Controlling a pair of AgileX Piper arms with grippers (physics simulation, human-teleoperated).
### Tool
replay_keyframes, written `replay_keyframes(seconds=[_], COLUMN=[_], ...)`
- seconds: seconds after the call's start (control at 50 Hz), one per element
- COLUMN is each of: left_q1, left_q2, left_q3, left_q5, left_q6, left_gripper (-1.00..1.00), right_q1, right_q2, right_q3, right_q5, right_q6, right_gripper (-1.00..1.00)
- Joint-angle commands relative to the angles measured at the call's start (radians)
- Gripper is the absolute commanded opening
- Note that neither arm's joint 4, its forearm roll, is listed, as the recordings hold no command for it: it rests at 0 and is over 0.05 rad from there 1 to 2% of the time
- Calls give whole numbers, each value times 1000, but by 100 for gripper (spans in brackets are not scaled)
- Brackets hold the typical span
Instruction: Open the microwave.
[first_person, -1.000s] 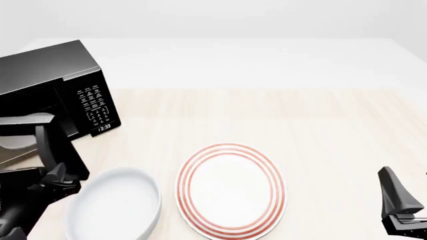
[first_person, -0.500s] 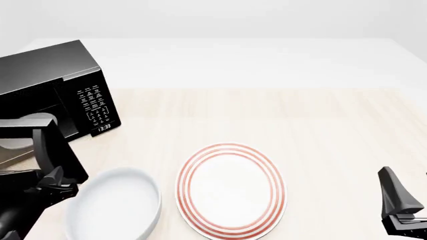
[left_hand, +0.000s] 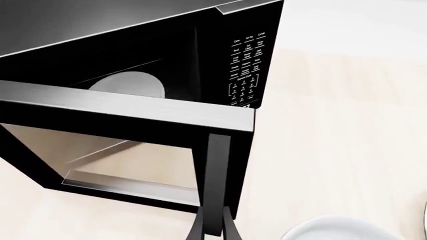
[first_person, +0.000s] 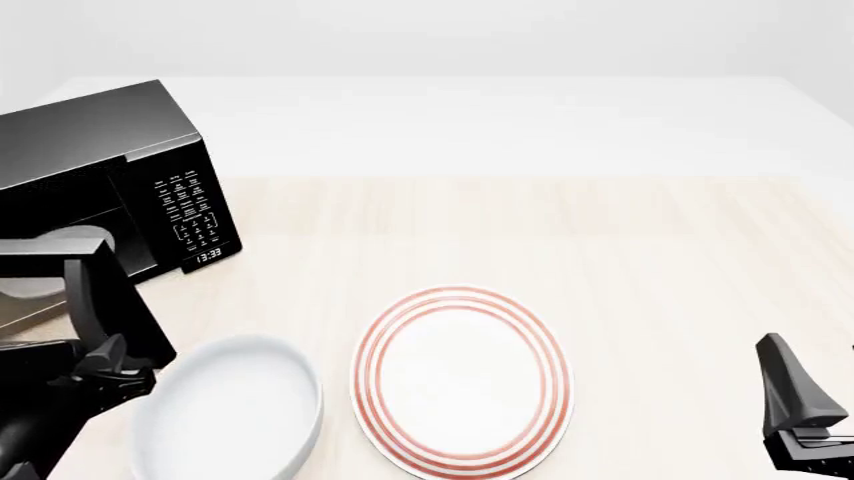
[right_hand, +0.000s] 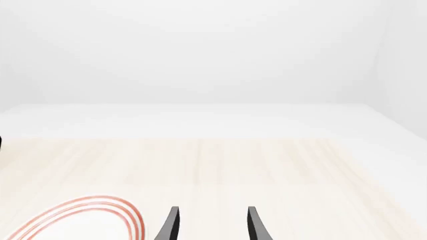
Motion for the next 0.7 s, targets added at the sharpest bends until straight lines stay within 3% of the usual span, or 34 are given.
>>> replay_keyframes(seconds=[0.02,0.08,0.1,0.6,0.7], left_q1=[13,13,13,17,2], left_q2=[-46,-44,-45,-62,-171], left_q3=[0,0,0,0,0], left_q5=[-329,-329,-329,-324,-233], left_q6=[7,8,7,-22,-18], left_gripper=[-100,-100,100,100,100], right_q1=[0,0,0,0,0], right_q2=[0,0,0,0,0], right_q3=[0,0,0,0,0], right_q5=[0,0,0,0,0], right_q6=[0,0,0,0,0], right_gripper=[100,100,100,100,100])
